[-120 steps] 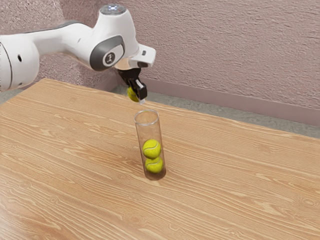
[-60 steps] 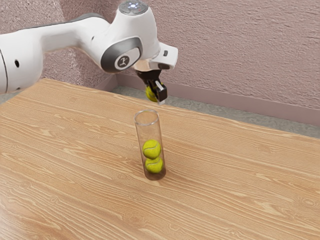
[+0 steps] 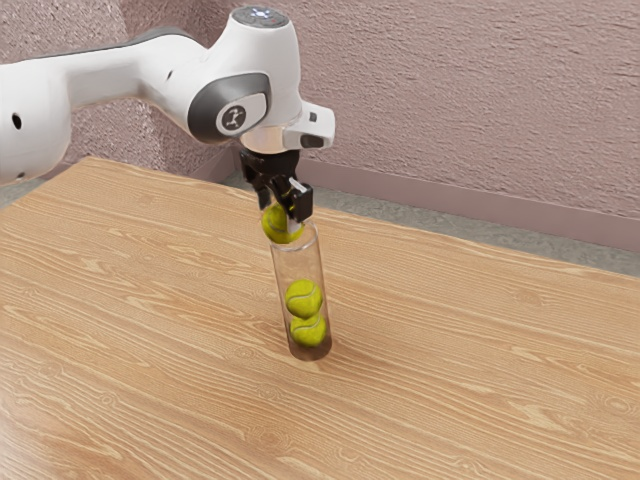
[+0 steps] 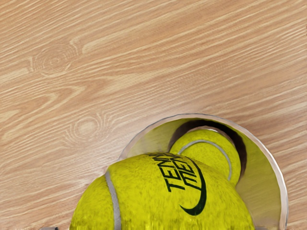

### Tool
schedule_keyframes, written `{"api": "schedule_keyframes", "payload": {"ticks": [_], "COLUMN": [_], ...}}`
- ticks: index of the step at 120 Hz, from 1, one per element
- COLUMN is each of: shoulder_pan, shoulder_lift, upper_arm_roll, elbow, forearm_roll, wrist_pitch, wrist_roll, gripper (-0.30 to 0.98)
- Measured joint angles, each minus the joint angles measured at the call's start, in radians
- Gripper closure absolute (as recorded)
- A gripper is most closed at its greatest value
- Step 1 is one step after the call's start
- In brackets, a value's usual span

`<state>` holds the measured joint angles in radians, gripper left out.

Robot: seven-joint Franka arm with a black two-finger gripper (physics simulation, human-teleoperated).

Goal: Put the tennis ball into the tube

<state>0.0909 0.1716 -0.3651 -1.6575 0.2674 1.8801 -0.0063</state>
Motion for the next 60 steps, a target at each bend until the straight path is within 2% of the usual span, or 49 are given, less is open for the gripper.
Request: {"api": "schedule_keyframes", "payload": {"ticks": [33,39,49,60], "shoulder_pan": [-0.005,-0.016,0.026,0.09], "shoulder_lift": [0.0,-0.007,-0.033,-0.067], "upper_arm_roll": [0.005,0.073,0.283,0.358], "elbow": [0.006,0.016,0.023,0.068], "forearm_roll": [-0.005,-0.06,-0.16,-0.169], "wrist_pitch": [-0.018,-0.022,-0.043,-0.099], "wrist_roll": [-0.022,-0.016,0.015,0.039], "gripper": [0.05,0.04,0.03,0.02]}}
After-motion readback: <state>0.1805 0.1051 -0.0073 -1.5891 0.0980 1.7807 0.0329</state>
